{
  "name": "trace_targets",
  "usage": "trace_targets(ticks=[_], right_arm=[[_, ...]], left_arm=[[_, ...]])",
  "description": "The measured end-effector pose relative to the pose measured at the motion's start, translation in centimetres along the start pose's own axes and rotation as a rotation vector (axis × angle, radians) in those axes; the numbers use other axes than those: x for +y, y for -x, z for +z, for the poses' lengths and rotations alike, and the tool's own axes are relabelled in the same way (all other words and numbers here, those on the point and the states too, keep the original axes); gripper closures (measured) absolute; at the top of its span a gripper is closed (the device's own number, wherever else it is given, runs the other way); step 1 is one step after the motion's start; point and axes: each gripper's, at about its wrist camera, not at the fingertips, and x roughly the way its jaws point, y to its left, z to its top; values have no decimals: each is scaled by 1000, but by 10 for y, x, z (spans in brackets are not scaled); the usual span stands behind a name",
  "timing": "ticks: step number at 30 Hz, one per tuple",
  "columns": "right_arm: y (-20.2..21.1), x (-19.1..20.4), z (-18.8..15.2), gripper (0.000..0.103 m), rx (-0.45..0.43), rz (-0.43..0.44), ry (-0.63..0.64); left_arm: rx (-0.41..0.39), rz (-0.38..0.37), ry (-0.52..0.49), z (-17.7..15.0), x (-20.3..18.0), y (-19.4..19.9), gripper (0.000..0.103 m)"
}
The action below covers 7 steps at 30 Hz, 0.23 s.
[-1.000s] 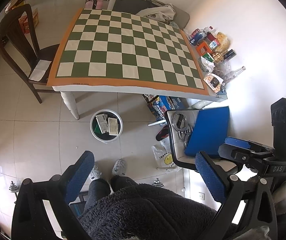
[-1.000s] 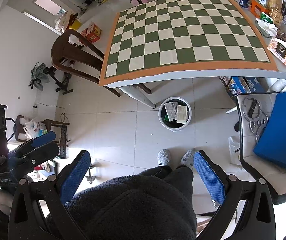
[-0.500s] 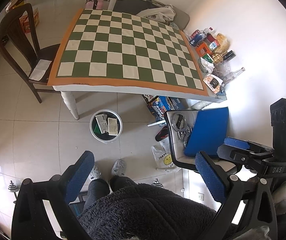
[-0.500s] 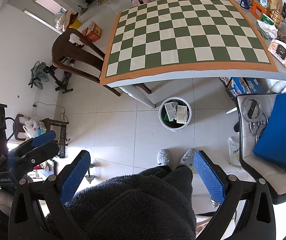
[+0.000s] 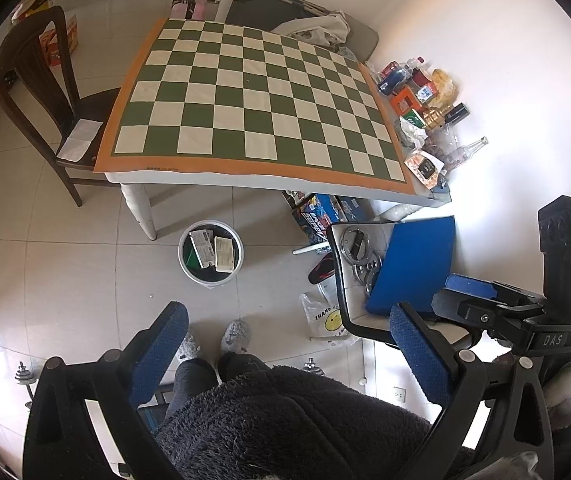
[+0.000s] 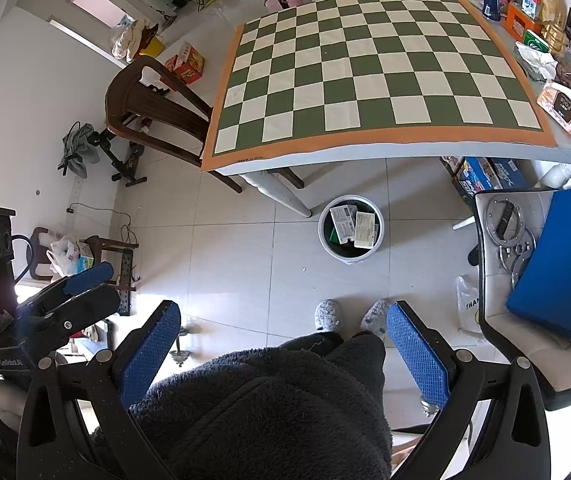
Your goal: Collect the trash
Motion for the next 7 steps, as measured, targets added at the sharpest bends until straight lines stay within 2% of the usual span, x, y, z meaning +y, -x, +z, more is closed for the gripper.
trace_targets(ticks=[7], right_arm=[[0,0,0,0,-1,0,-1]], left_arm=[[-6,3,-2,2,-7,-2,0]])
